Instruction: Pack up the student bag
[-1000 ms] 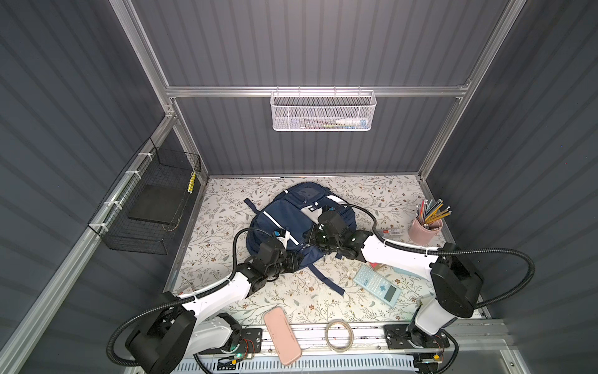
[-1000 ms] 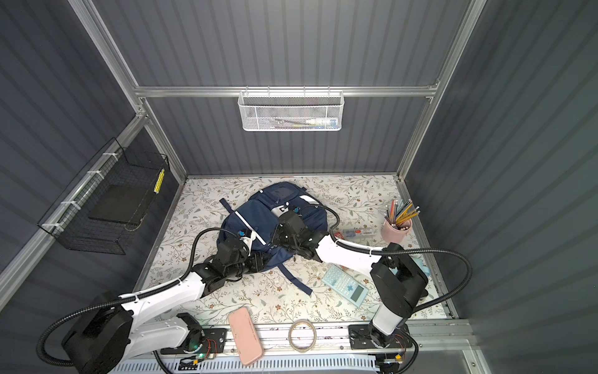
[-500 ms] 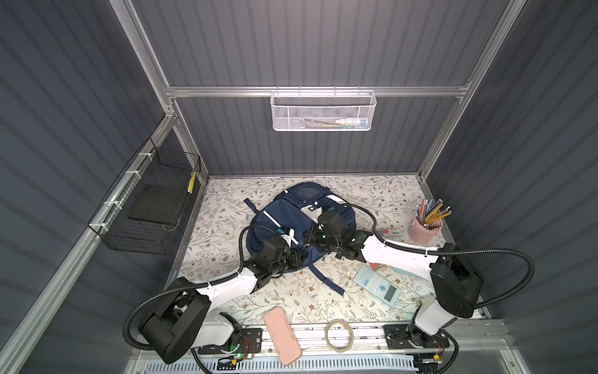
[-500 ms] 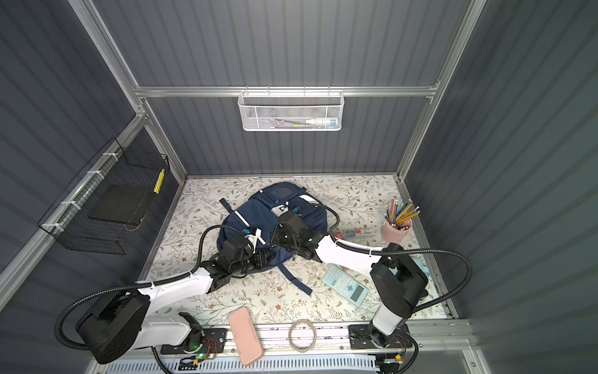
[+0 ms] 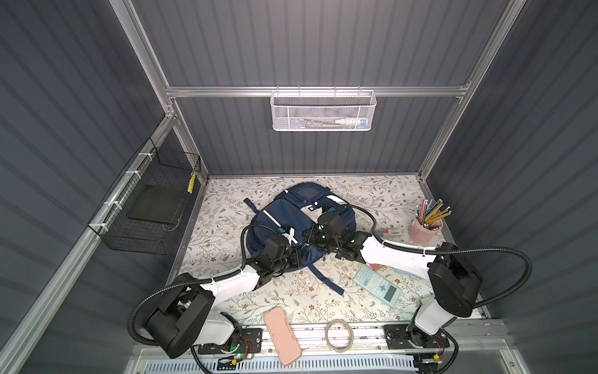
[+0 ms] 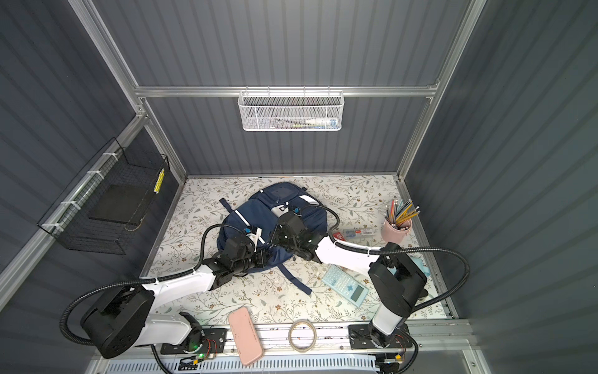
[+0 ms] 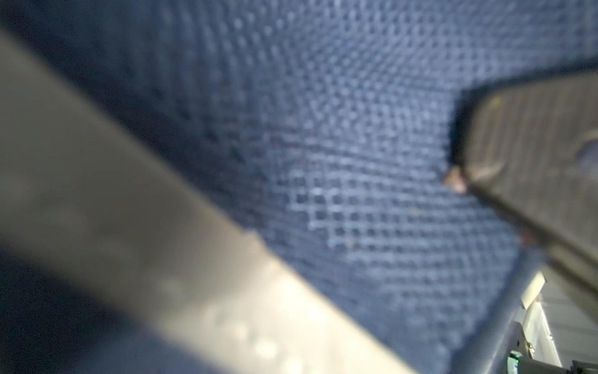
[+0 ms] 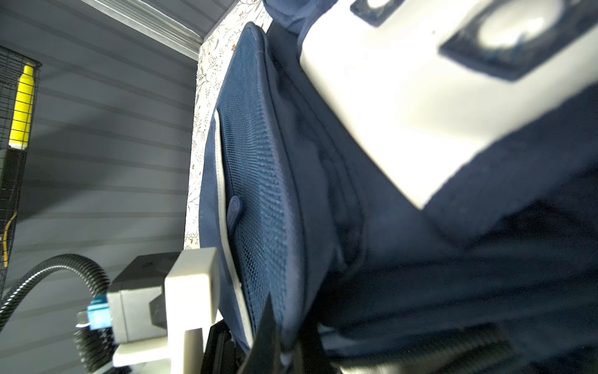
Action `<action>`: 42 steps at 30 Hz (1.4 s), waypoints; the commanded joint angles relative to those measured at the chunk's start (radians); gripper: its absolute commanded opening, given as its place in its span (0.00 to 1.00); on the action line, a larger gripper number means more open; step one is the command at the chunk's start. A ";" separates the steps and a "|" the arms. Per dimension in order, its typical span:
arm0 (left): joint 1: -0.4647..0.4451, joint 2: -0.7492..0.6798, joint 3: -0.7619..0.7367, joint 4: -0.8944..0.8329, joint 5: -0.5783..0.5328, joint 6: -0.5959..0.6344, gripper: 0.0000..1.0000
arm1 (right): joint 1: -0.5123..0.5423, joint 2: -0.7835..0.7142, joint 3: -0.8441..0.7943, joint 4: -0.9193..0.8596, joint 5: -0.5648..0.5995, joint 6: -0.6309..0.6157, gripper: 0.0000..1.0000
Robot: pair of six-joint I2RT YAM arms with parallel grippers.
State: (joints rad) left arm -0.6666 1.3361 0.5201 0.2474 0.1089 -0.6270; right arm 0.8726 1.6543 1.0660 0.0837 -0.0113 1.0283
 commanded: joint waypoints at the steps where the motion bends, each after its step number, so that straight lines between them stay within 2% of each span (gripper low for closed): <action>1: 0.010 -0.052 0.044 0.009 -0.080 0.048 0.00 | 0.031 -0.025 0.004 0.030 -0.089 -0.021 0.00; 3: 0.009 -0.062 0.044 0.011 -0.064 0.074 0.14 | 0.025 -0.025 -0.001 0.034 -0.098 -0.013 0.00; 5: 0.007 -0.068 0.050 0.000 -0.081 0.093 0.16 | 0.024 -0.022 0.003 0.033 -0.103 -0.014 0.00; 8: -0.004 -0.078 0.061 -0.025 -0.154 0.138 0.29 | 0.025 -0.016 0.010 0.032 -0.113 -0.012 0.00; 14: -0.034 -0.105 0.078 -0.067 -0.293 0.236 0.39 | 0.025 -0.008 0.011 0.037 -0.123 -0.005 0.00; 20: -0.034 -0.154 0.111 -0.122 -0.294 0.275 0.40 | 0.018 0.001 0.006 0.042 -0.130 -0.001 0.00; 24: -0.036 -0.100 0.147 -0.170 -0.318 0.320 0.41 | 0.012 0.009 0.012 0.050 -0.147 0.001 0.00; 28: -0.037 -0.147 0.136 -0.176 -0.349 0.338 0.41 | 0.011 0.010 0.001 0.061 -0.155 0.011 0.00; 31: -0.037 -0.163 0.147 -0.182 -0.333 0.376 0.41 | 0.009 0.024 -0.011 0.088 -0.173 0.028 0.00; 38: -0.037 -0.105 0.187 -0.222 -0.345 0.429 0.41 | 0.006 0.046 -0.014 0.125 -0.210 0.047 0.00; 42: -0.037 -0.149 0.173 -0.195 -0.376 0.429 0.33 | 0.005 0.032 -0.019 0.102 -0.191 0.032 0.00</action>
State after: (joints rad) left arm -0.7193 1.2259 0.6479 -0.0601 -0.1711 -0.2428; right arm 0.8539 1.6955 1.0645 0.2077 -0.0925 1.0832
